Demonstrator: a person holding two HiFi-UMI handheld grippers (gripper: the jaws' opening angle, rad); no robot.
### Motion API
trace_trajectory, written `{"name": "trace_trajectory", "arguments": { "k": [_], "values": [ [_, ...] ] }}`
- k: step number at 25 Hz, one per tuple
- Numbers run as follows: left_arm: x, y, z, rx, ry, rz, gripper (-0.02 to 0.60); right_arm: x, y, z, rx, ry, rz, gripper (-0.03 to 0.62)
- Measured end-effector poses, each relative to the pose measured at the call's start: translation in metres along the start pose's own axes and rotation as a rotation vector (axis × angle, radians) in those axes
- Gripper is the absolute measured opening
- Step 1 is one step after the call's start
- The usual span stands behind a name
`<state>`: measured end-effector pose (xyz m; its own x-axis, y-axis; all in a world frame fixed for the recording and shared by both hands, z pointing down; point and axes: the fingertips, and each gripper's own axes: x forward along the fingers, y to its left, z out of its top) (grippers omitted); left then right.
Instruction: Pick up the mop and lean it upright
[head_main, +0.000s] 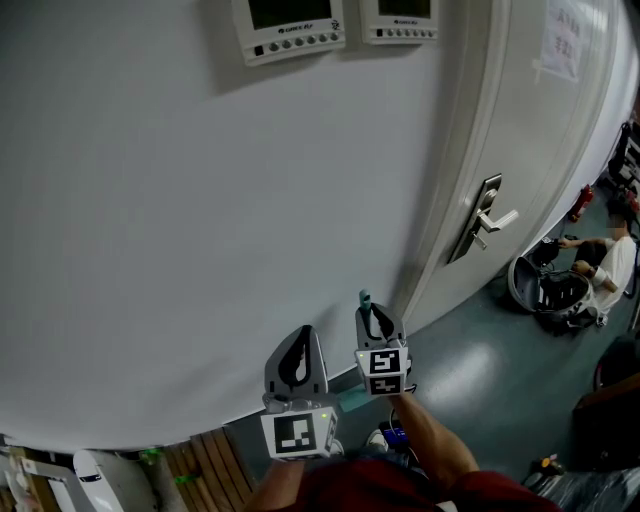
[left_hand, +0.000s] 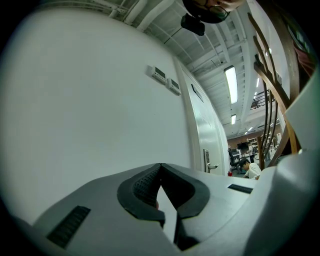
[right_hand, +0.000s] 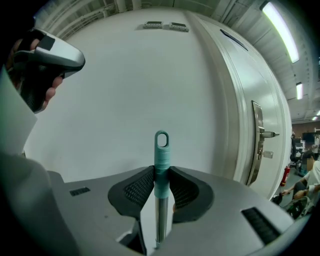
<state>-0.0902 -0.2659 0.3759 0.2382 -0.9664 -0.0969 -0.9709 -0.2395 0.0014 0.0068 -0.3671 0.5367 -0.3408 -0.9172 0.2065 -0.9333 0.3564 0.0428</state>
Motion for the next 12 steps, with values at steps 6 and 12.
{"name": "trace_trajectory", "arguments": {
  "k": [6, 12],
  "values": [
    [-0.001, -0.002, 0.002, -0.003, -0.008, -0.003, 0.014, 0.017, 0.006, 0.002, -0.007, 0.011, 0.003, 0.106],
    [-0.002, -0.002, -0.001, -0.011, -0.006, -0.004, 0.014, 0.024, 0.005, 0.002, 0.002, 0.004, 0.004, 0.106]
  ]
}}
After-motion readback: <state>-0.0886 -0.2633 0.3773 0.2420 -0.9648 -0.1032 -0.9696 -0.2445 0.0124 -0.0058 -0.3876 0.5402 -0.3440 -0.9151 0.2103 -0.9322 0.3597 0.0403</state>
